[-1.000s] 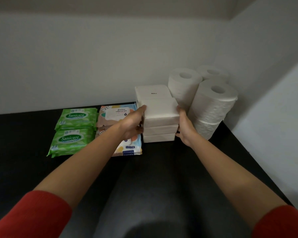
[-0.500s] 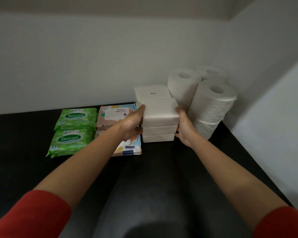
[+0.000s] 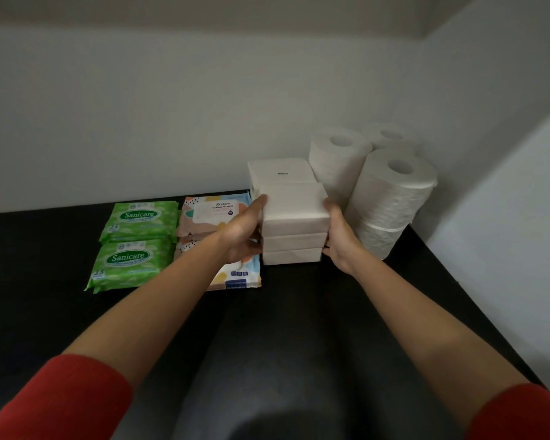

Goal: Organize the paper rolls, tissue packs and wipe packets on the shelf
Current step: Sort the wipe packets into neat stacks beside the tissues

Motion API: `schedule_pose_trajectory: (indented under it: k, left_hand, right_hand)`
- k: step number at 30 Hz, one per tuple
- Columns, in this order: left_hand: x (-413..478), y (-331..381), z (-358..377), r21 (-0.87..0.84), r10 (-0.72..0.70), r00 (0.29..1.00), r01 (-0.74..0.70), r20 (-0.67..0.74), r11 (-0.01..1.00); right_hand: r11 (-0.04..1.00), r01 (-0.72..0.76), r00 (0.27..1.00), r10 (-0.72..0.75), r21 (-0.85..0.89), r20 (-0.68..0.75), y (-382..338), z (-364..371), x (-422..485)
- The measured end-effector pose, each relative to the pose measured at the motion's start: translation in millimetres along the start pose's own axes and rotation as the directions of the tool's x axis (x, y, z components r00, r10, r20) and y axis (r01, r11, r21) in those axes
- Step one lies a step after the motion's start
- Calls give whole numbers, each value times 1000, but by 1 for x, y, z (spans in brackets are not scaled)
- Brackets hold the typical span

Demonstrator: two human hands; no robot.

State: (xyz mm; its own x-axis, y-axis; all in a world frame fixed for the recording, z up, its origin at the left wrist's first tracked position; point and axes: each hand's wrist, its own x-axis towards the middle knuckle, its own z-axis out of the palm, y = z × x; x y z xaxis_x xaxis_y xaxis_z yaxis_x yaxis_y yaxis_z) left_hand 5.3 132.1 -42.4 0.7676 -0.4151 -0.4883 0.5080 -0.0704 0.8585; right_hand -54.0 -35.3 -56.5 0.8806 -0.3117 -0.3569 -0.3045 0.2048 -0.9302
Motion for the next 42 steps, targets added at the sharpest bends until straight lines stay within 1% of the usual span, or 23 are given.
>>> schedule_pose_trajectory:
  k: [5, 11, 13, 17, 20, 23, 26, 28, 31, 36, 42]
  left_hand:
    - [0, 1, -1, 43, 10, 1000, -9, -22, 999]
    - [4, 0, -2, 55, 10, 999, -8, -51, 998]
    - [9, 1, -4, 81, 28, 993, -19, -112, 997]
    - [19, 9, -9, 101, 91, 956, -65, -280, 993]
    - [26, 17, -15, 152, 138, 930, -90, -340, 984]
    - [34, 24, -21, 163, 172, 927, -123, -334, 979]
    - [42, 30, -21, 109, 171, 936, -144, -309, 984]
    - [47, 31, -19, 88, 149, 945, -129, -290, 988]
    - [55, 31, -16, 42, 81, 963, -73, -256, 996]
    - [63, 32, -15, -64, 49, 980, -62, -191, 996]
    - [68, 32, -19, -30, 34, 988, -39, -149, 999]
  right_hand:
    - [1000, 10, 1000, -10, -7, 14, -1, 0, 0]
    - [999, 7, 1000, -6, -36, 15, 1, -3, 4]
    - [999, 25, 1000, -25, -34, 4, 0, -5, 7]
    - [995, 87, 996, -85, 49, -33, -12, -7, 14]
    - [994, 92, 995, -90, 53, -37, -19, -8, 22]
    - [994, 71, 997, -70, 82, -24, -23, -7, 32]
    - [989, 27, 1000, -26, 145, -10, -26, -8, 41]
    - [990, -1, 1000, 1, 142, 1, -28, -8, 46]
    - [993, -13, 997, 4, 118, 79, -30, -8, 53]
    - [996, -20, 979, 2, 87, 205, -28, -7, 62]
    - [990, -65, 968, 31, 128, 247, -27, -6, 68]
